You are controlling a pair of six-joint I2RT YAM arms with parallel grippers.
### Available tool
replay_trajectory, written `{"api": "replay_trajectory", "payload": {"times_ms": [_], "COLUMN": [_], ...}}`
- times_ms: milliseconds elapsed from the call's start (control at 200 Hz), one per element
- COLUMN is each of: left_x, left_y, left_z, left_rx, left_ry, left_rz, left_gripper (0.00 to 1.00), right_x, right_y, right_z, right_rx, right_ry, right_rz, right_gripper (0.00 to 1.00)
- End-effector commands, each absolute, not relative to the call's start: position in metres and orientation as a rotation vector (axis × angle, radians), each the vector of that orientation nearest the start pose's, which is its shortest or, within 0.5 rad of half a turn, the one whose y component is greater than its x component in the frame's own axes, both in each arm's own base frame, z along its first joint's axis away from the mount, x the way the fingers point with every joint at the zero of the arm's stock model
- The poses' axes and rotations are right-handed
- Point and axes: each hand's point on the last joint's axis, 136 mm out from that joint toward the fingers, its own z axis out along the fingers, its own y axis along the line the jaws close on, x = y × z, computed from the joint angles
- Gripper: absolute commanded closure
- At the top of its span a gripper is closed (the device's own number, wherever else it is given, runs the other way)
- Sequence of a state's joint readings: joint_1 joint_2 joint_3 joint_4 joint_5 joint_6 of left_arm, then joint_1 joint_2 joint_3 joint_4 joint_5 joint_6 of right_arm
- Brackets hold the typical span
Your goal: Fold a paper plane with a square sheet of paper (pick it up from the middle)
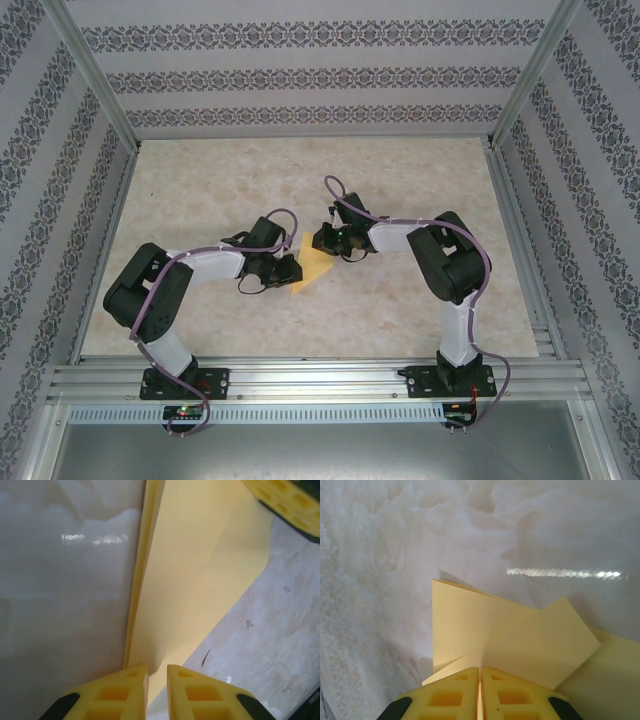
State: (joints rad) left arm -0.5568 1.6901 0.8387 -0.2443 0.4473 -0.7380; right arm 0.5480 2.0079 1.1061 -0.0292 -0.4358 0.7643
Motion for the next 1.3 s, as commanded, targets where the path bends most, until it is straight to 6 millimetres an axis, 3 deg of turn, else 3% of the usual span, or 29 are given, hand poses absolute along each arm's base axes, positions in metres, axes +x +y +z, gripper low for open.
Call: {"api": "replay_trajectory", "payload": {"times_ms": [0, 115, 225, 340, 420, 540, 664, 779, 884, 1044, 1294], "left_x": [0.282, 0.294, 0.301, 0.299, 0.291, 0.280, 0.277, 0.281, 0.285, 0.286, 0.288], "left_y": [-0.265, -0.281, -0.288, -0.280, -0.270, -0.262, -0.265, -0.266, -0.253, -0.221, -0.219], "left_z": [0.048, 0.052, 0.044, 0.026, 0.016, 0.011, 0.027, 0.054, 0.070, 0.061, 0.048], "left_rx": [-0.067, -0.048, -0.064, -0.088, -0.099, -0.101, -0.073, -0.049, -0.059, -0.086, -0.064], "left_ry": [2.838, 2.801, 2.807, 2.862, 2.903, 2.923, 2.881, 2.819, 2.782, 2.826, 2.866], "left_rz": [-0.977, -1.067, -1.091, -1.010, -0.943, -0.913, -0.981, -1.000, -0.903, -0.655, -0.599], "left_gripper": [0.81, 0.82, 0.82, 0.82, 0.83, 0.83, 0.82, 0.79, 0.75, 0.70, 0.65], "right_x": [0.340, 0.341, 0.342, 0.344, 0.349, 0.360, 0.367, 0.362, 0.349, 0.329, 0.311], "right_y": [0.286, 0.288, 0.289, 0.292, 0.298, 0.302, 0.292, 0.275, 0.261, 0.255, 0.267], "right_z": [-0.032, -0.032, -0.031, -0.025, -0.011, 0.025, 0.062, 0.076, 0.073, 0.063, 0.045], "right_rx": [0.161, 0.156, 0.156, 0.151, 0.125, 0.077, 0.069, 0.118, 0.182, 0.278, 0.318], "right_ry": [2.850, 2.851, 2.848, 2.834, 2.812, 2.751, 2.674, 2.640, 2.632, 2.628, 2.660], "right_rz": [0.869, 0.882, 0.887, 0.907, 0.941, 0.955, 0.927, 0.893, 0.888, 0.963, 1.035], "right_gripper": [0.88, 0.88, 0.88, 0.86, 0.84, 0.78, 0.67, 0.58, 0.53, 0.52, 0.52]}}
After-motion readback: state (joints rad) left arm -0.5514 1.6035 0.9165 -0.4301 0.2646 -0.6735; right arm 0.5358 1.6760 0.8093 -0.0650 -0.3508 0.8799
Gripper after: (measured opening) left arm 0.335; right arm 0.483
